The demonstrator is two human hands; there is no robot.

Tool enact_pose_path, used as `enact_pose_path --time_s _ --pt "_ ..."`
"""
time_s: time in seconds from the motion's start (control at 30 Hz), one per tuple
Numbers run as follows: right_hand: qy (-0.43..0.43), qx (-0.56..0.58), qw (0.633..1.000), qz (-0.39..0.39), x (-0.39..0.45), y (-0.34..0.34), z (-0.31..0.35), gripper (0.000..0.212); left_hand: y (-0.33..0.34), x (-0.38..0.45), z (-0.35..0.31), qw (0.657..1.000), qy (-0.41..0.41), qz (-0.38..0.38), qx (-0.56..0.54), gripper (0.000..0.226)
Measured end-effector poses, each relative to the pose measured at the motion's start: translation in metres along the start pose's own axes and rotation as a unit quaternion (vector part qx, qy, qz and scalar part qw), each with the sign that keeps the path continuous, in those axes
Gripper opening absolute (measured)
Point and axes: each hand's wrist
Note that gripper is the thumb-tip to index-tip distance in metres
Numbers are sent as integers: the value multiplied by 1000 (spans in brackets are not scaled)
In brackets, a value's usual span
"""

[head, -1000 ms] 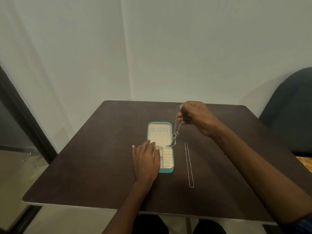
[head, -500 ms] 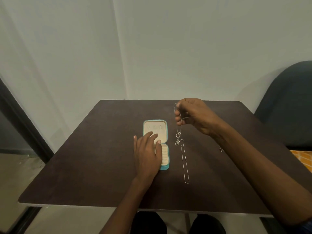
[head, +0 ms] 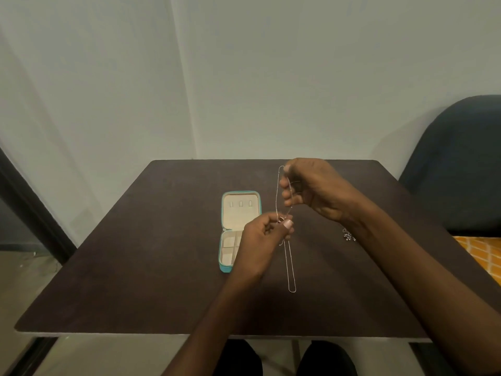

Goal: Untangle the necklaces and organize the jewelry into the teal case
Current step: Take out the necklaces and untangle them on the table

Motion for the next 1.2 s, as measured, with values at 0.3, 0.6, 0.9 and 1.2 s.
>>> enact_pose_path --time_s 0.3,0.6,0.9,1.2 --pt "94 87 991 -35 -14 -25 -6 15 4 -7 -13 993 -35 45 -107 14" --pt "66 119 990 -37 -31 -32 -18 23 7 6 -31 893 -184 -16 -411 11" --pt "23 56 995 -73 -39 -38 -33 10 5 11 -42 924 -184 18 -336 7" --pt "-85 -93 972 -200 -49 -10 -66 13 20 27 -82 842 -235 32 -484 13"
Point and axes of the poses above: each hand's wrist, its own x-axis towards the middle knuckle, its own y-axis out of the palm, z = x × y, and after that the axes turned 3 degrees about -y, right-handed
